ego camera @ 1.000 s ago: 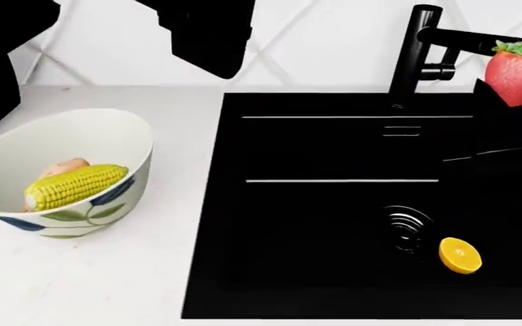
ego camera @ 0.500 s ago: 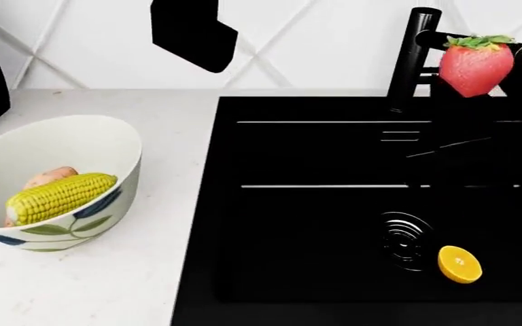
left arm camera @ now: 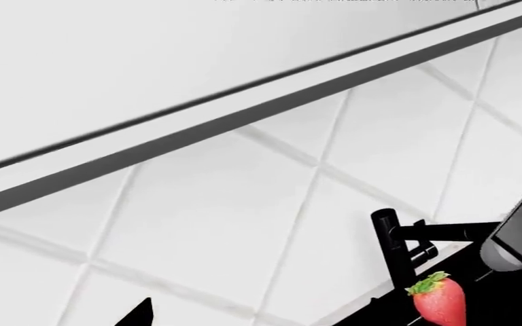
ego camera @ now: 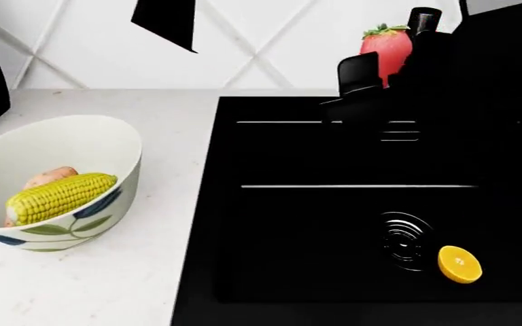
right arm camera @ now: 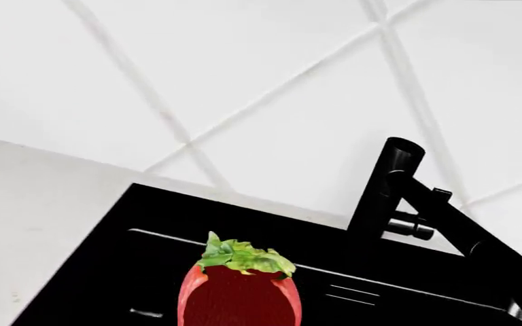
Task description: There is a mixed pile of frozen fruits and vegetables on the counter. Locate all the frozen vegetables and place the items in a bowl on the counter. Take all the frozen fruits and defrost them in a running sink.
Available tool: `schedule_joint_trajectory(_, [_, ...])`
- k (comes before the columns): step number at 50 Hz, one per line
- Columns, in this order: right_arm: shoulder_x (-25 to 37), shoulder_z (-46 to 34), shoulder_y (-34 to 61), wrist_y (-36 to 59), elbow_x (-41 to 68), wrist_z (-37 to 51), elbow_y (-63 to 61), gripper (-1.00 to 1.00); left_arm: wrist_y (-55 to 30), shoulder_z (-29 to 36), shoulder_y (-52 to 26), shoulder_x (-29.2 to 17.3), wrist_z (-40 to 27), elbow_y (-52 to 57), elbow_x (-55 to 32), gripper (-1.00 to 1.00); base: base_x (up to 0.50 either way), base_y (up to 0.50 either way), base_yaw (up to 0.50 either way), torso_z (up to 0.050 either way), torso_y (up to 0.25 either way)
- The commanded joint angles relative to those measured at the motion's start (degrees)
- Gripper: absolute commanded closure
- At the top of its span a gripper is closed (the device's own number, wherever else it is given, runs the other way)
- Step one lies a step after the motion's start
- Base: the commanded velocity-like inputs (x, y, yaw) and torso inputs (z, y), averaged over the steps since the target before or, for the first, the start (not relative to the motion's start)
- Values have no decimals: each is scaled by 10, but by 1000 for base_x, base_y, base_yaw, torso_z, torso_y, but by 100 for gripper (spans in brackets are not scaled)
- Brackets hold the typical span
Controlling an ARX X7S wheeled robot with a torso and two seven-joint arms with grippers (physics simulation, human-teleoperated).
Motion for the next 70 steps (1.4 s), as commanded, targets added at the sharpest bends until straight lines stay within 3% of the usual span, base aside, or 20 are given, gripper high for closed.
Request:
schedule_joint_trajectory(1, [-60,-40,-21,12,13,8,86,100,-6,-5,-6,0,-8,-3,-10,-100,0,0,0,0,0])
schedule_joint_trajectory(9, [-88,-97,-43,42,52,35,138,100,-12,-9,-8,-5,-14,-3,-18,-100,0,0,0,0,0])
schedule_joint_trajectory(70, [-153,-221,-225,28,12,-22,268,100,-29,-28,-2,-4,-42,-6,-40,-100,0,0,0,0,0])
